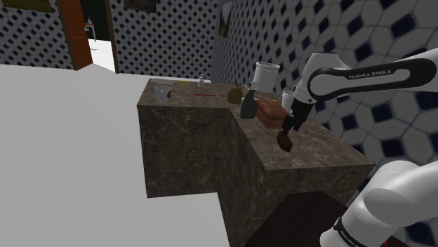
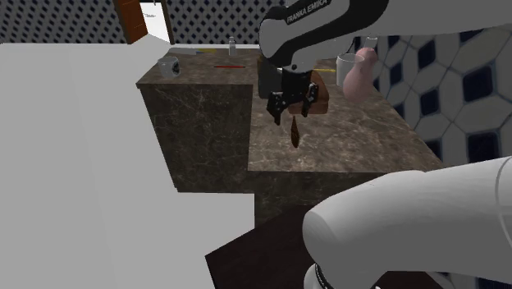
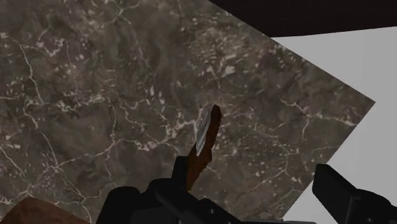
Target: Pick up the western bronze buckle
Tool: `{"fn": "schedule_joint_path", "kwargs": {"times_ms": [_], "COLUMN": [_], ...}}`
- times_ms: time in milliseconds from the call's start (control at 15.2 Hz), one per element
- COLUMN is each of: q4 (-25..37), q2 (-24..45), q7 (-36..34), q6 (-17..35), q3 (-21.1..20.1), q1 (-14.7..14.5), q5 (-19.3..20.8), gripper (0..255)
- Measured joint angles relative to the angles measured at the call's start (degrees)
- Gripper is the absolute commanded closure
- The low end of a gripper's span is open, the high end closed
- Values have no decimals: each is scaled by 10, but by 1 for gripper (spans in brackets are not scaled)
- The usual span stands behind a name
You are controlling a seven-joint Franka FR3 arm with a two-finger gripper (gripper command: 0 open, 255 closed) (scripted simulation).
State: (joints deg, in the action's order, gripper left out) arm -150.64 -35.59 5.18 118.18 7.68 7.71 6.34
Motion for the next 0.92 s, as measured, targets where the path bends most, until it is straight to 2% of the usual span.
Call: {"fn": "schedule_joint_path", "kwargs": {"times_ms": [264, 726, 792, 924], "q4": [-11, -41, -43, -45], "q2": [50, 86, 89, 89], "q7": [12, 12, 12, 12], "q6": [59, 126, 130, 132], "q3": [23, 31, 31, 31], "q1": [17, 20, 20, 20], "q5": [16, 21, 21, 21], "gripper": [0, 0, 255, 255]}}
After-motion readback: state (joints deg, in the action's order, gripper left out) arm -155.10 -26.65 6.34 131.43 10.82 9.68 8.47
